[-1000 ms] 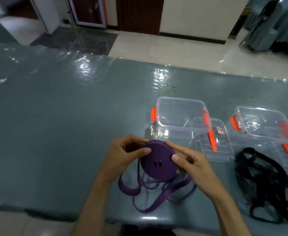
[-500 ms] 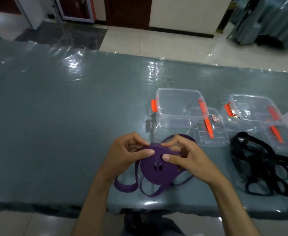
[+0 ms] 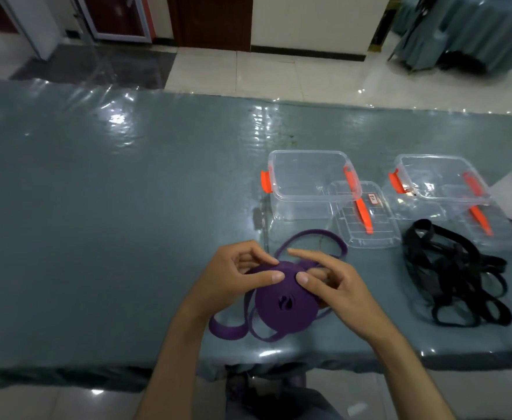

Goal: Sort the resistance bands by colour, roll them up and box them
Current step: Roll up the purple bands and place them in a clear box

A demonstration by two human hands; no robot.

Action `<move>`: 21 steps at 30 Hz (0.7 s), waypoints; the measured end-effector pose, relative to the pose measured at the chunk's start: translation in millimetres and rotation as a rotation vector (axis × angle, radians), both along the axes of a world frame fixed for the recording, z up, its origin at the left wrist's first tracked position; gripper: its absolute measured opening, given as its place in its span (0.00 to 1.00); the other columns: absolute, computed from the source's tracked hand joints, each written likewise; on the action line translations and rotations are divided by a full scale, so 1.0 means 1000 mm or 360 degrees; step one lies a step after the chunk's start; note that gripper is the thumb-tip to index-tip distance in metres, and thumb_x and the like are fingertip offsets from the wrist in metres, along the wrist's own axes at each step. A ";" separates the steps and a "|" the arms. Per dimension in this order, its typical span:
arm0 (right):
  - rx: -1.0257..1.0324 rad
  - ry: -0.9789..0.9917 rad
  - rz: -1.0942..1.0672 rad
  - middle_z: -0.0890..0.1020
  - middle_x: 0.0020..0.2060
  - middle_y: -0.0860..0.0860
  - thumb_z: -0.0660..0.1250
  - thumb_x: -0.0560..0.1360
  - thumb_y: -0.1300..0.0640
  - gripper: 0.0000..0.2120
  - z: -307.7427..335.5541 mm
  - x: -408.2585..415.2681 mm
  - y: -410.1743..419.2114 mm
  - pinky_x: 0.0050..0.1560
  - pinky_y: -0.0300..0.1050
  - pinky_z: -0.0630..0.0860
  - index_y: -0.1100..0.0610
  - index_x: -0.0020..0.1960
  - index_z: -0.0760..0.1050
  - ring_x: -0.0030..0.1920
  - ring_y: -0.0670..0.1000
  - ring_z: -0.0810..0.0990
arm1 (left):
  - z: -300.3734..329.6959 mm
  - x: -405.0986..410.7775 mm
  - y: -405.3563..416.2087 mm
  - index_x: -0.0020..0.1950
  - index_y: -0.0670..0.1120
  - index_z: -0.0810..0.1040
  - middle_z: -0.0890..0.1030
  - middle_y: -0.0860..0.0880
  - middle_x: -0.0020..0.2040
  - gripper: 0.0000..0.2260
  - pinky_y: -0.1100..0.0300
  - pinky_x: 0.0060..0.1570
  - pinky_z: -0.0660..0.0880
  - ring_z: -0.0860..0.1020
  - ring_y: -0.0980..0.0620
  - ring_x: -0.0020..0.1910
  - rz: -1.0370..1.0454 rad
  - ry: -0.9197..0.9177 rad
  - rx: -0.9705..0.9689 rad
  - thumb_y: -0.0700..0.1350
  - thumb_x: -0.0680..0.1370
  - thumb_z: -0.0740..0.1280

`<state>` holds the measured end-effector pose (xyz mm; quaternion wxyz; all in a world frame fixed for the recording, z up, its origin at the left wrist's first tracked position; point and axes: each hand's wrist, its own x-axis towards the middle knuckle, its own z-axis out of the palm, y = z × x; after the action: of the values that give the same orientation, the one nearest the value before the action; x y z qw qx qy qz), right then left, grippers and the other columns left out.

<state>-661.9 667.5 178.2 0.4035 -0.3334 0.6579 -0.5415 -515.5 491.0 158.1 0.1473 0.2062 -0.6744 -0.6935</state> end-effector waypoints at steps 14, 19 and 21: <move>-0.0229 -0.0026 -0.0370 0.89 0.47 0.54 0.78 0.69 0.66 0.16 -0.002 -0.074 0.059 0.43 0.44 0.84 0.62 0.55 0.80 0.46 0.55 0.89 | -0.003 -0.068 0.067 0.56 0.41 0.83 0.87 0.42 0.50 0.15 0.51 0.56 0.83 0.86 0.42 0.51 0.0197 -0.0029 0.0051 0.40 0.72 0.80; -0.0379 -0.0226 -0.0584 0.88 0.49 0.57 0.77 0.69 0.61 0.18 -0.009 -0.106 0.096 0.45 0.53 0.86 0.62 0.54 0.75 0.48 0.59 0.88 | 0.002 -0.110 0.114 0.63 0.44 0.85 0.87 0.39 0.54 0.18 0.57 0.53 0.82 0.86 0.47 0.52 0.0248 0.0110 0.0240 0.38 0.74 0.76; -0.0354 -0.0234 -0.0530 0.87 0.47 0.57 0.78 0.68 0.61 0.19 -0.017 -0.120 0.112 0.45 0.51 0.85 0.63 0.50 0.71 0.48 0.57 0.87 | 0.004 -0.125 0.136 0.57 0.42 0.86 0.88 0.42 0.50 0.14 0.61 0.49 0.82 0.87 0.49 0.49 0.0436 0.0152 0.0203 0.37 0.71 0.76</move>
<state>-782.3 779.5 161.5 0.3161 -0.2221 0.6089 -0.6928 -640.7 627.5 162.2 0.2590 0.2719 -0.5868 -0.7174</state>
